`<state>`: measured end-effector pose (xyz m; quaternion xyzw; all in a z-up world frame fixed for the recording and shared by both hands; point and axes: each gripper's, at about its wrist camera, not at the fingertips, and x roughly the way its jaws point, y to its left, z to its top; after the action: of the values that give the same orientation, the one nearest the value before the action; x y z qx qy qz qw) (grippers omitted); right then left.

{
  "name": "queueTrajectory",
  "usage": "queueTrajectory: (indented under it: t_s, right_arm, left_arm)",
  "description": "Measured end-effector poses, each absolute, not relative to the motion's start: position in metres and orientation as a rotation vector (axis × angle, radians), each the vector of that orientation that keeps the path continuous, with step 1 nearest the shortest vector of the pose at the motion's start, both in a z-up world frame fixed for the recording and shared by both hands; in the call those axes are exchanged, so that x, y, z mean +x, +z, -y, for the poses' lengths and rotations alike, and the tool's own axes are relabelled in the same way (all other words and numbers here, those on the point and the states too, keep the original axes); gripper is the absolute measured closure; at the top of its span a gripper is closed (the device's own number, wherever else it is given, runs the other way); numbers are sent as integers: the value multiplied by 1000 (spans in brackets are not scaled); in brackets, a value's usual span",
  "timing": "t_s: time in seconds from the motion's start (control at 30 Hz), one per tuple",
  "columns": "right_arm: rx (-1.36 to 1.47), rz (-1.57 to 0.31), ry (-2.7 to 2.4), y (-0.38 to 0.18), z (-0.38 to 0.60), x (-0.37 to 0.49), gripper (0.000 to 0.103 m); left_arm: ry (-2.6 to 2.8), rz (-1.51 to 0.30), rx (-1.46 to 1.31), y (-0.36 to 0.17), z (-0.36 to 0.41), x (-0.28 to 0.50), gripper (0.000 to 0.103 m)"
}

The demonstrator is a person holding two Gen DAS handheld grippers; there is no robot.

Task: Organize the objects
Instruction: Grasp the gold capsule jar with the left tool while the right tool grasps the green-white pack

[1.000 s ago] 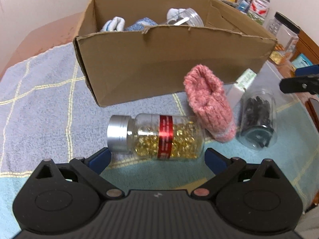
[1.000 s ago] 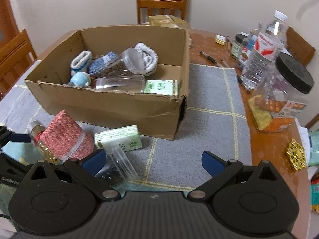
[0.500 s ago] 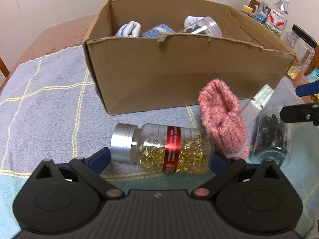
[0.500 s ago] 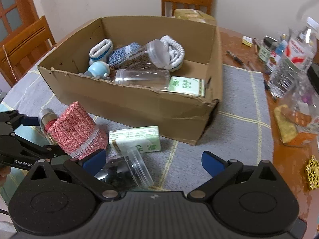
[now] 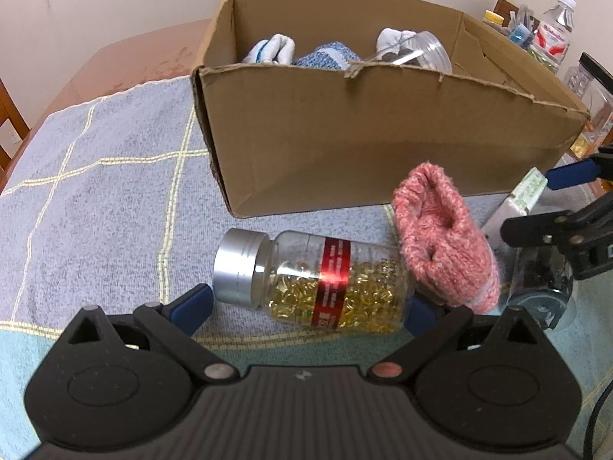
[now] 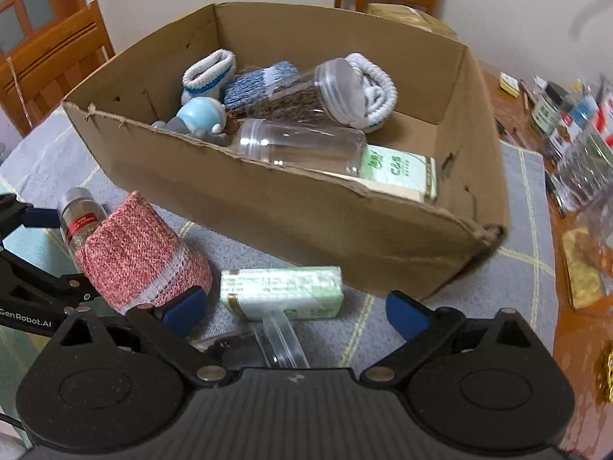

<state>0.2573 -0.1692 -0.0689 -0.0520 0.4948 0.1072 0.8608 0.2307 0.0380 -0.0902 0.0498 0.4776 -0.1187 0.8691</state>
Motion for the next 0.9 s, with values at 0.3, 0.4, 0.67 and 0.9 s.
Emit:
queueTrajectory:
  t_s: [0.3, 0.4, 0.67, 0.9]
  right_arm:
    - [-156, -1058, 246, -78, 159, 262, 27]
    - [-145, -1064, 246, -79, 161, 263, 33]
    - [-139, -1066, 241, -76, 163, 261, 34]
    - [-98, -1068, 248, -64, 170, 255, 34]
  left_arm:
    - [-244, -974, 146, -91, -32, 231, 3]
    - [-250, -964, 137, -90, -30, 233, 6]
    - [-261, -967, 102, -86, -35, 234, 10]
    - [-265, -976, 144, -75, -42, 232, 10]
